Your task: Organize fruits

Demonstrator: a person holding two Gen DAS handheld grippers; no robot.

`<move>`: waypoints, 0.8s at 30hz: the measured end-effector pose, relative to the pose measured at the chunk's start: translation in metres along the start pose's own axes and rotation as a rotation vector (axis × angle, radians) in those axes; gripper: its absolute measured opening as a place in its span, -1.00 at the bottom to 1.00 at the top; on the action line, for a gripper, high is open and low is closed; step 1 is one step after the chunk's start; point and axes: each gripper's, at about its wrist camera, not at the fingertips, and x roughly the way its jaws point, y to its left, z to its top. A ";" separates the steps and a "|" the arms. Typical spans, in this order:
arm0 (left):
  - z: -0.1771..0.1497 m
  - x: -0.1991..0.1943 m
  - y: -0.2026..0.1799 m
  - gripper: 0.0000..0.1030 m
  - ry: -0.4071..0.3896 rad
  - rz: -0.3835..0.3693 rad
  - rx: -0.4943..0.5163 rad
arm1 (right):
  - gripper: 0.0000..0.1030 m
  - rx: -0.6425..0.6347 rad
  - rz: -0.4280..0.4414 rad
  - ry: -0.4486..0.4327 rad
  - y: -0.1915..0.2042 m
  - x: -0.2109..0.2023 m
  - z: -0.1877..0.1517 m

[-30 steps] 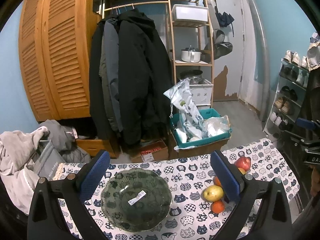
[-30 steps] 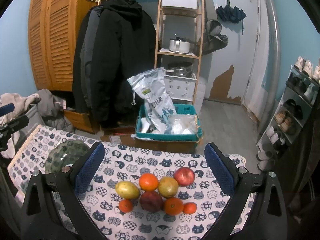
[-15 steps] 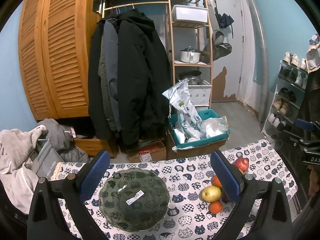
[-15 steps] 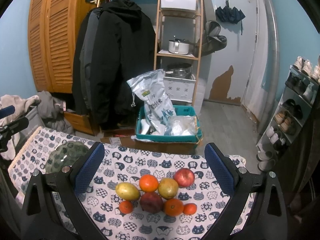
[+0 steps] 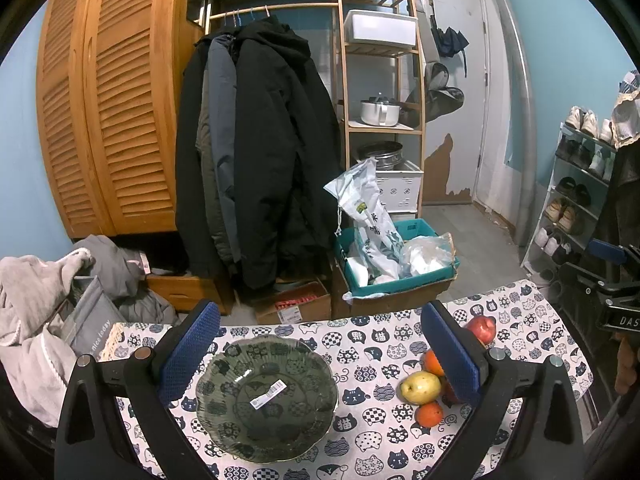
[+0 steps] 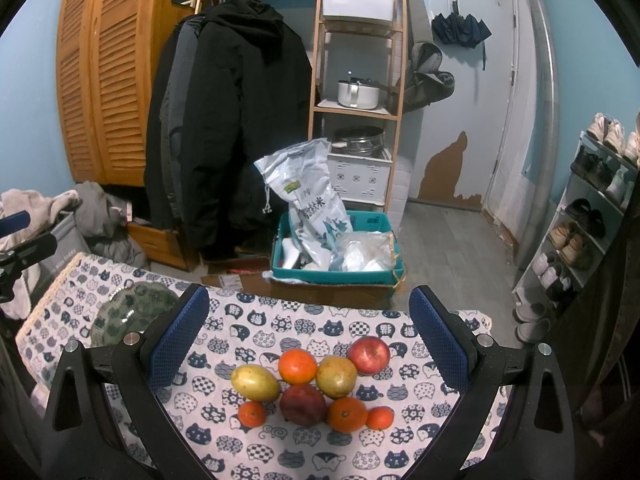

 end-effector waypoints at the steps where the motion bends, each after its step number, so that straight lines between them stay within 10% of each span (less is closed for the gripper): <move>1: 0.000 0.000 0.000 0.98 0.000 -0.001 0.000 | 0.92 0.000 0.000 0.000 0.000 0.000 0.000; 24: -0.001 0.000 -0.001 0.98 0.005 -0.002 -0.006 | 0.92 0.000 0.000 -0.002 0.000 0.000 0.000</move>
